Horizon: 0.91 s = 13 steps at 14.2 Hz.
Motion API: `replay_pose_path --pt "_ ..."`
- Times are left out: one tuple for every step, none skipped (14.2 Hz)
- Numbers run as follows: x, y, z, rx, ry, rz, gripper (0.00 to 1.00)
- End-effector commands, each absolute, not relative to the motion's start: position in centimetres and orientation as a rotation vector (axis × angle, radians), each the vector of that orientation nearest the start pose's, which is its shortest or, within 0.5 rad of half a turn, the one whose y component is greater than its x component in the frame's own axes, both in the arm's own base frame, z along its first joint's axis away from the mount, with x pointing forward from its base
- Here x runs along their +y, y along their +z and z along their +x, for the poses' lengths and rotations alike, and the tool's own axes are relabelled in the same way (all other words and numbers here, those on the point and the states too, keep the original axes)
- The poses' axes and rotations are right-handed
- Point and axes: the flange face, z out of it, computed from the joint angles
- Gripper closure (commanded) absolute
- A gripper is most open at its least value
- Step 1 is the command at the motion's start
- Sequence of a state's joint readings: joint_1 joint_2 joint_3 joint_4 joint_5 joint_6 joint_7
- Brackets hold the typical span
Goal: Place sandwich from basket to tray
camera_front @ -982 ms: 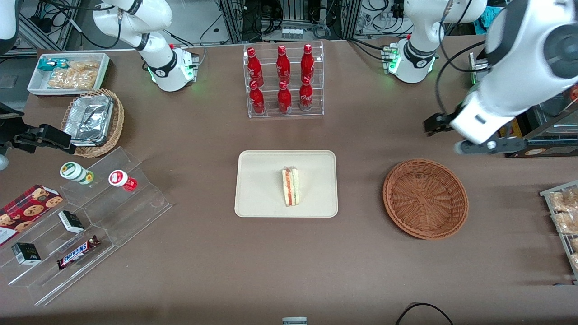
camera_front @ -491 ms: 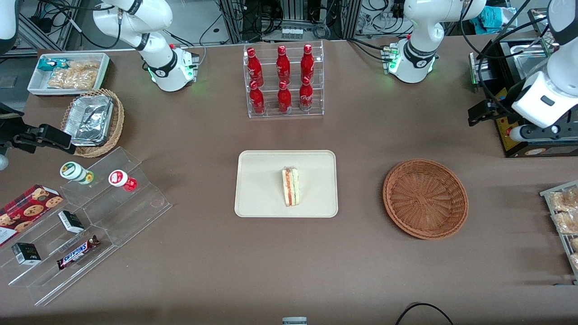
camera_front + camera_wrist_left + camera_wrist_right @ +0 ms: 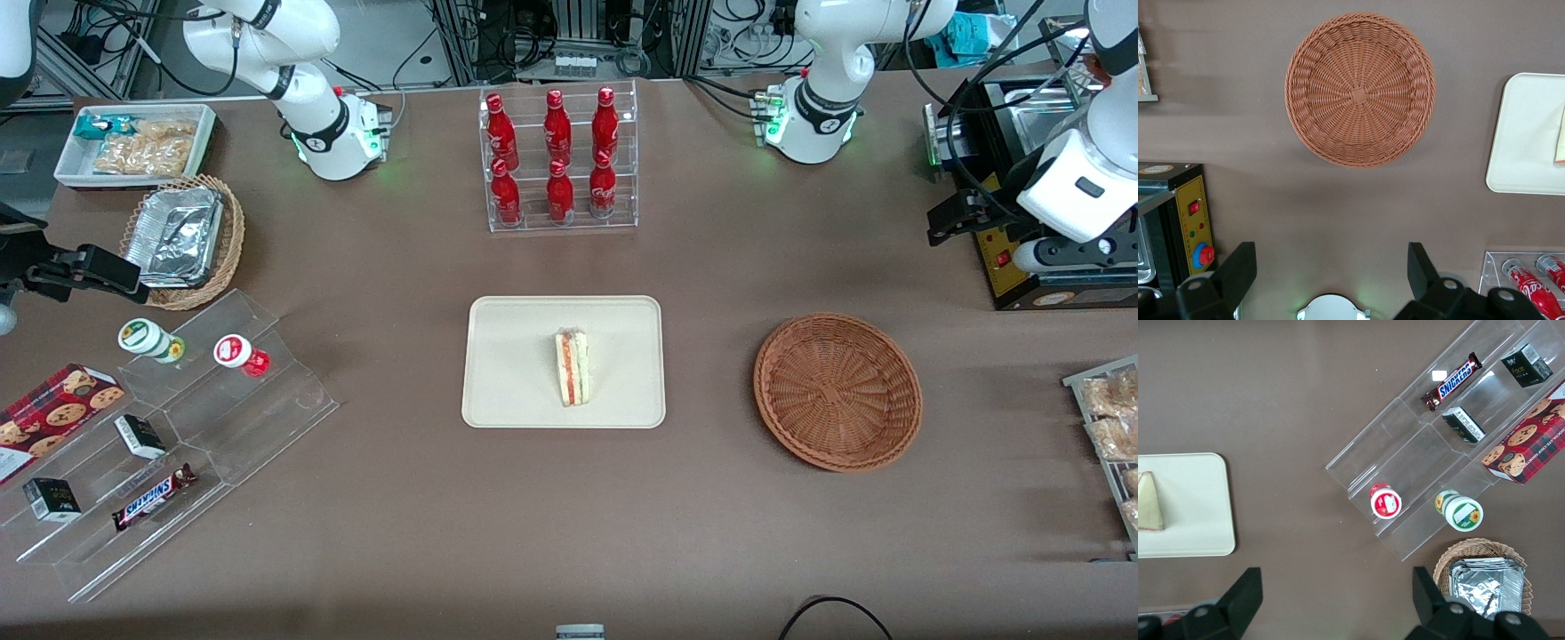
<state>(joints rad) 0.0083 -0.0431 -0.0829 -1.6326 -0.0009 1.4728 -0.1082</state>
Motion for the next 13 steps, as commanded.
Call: replay_pose_path --pt "-4.13 62.55 52.94 -0.059 0.134 -3.115 0.0" --pt "-4.13 62.75 53.0 -0.056 0.127 -3.116 0.0" --pt "-4.05 62.75 53.01 -0.056 0.127 -3.117 0.0" --pt "-3.97 62.76 53.03 -0.059 0.124 -3.117 0.0" --pt "-3.96 62.8 53.09 -0.056 0.117 -3.116 0.0" --pt "-3.92 62.65 53.26 -0.054 0.117 -3.114 0.0" --pt "-3.84 62.65 53.33 -0.05 0.113 -3.107 0.0" --pt "-3.73 62.81 53.37 -0.05 0.104 -3.098 0.0" --pt "-3.81 63.26 53.48 -0.048 0.083 -3.099 0.0" --pt "-3.81 63.3 53.63 -0.048 0.08 -3.099 0.0" --pt "-3.81 63.31 53.65 -0.048 0.078 -3.099 0.0" --pt "-3.89 63.3 53.63 -0.048 0.08 -3.099 0.0" --pt "-3.91 63.3 53.62 -0.055 0.08 -3.1 0.0"
